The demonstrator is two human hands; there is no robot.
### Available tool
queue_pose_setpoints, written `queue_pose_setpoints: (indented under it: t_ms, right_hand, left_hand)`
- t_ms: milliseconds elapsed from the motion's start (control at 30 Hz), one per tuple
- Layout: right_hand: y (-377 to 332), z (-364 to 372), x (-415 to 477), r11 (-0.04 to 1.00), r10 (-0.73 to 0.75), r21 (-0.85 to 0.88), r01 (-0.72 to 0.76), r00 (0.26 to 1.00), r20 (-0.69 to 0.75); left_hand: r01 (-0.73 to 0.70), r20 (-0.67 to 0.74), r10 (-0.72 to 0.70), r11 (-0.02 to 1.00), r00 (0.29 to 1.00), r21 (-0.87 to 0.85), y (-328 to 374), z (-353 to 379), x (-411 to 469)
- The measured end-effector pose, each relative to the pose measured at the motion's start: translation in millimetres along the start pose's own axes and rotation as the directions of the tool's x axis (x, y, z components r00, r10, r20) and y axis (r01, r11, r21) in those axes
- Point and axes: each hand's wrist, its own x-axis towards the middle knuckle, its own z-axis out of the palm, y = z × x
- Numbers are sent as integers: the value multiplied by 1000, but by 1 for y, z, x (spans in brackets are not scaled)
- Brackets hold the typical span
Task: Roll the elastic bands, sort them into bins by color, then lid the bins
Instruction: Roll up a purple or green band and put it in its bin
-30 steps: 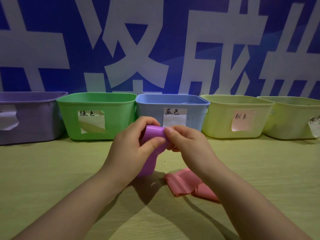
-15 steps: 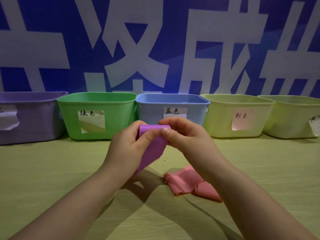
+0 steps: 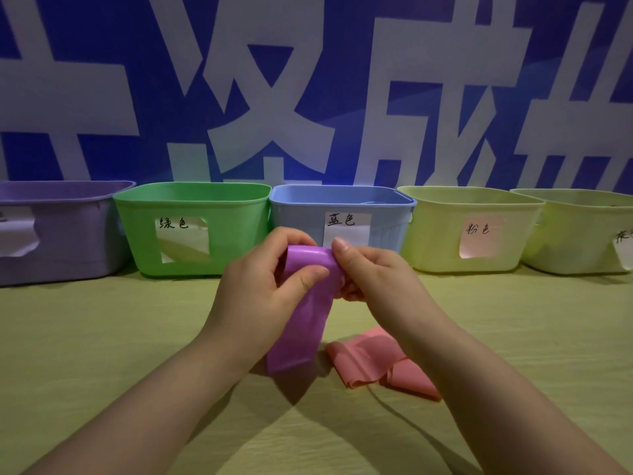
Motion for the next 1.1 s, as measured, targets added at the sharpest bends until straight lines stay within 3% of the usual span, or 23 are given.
queue_pose_setpoints:
  t_ms: [100,233,367,600,767,867,1000,1100]
  right_hand:
    - [-1,2,-3,999,-39,1,39,999,20]
    - [0,3,-2,990,-122,73,119,992,37]
    - [3,5,0,994,-110,20,110,994,23]
    - [3,4,-3,996,-51,-74,51,999,9]
    - [2,3,-5,991,-134,0,134,990,54]
    - [2,5,-3,981,-181,-67,184,982,50]
    - [5,2,0,990,-131,-56,131,991,-9]
    - [4,3,-1,995,-71,-70,70,998,-2]
  left_hand:
    - [41,-25,-41,999,999,-3,0,-1,2]
    - [159,-6,-161,975,987,-153,2,-3,5]
    - [177,41,-172,966,984,-188,1,-2,5]
    - [134,4,-134,984,991,-120,4,-3,5]
    - [178,-24,-184,970,983,-163,1,-3,7]
    - [209,-18,-219,950,976,-230,1,-3,6]
    - [227,117,-204,944,972,-241,3,1,5]
    - [205,87,-190,952,978,-227,0,1,5]
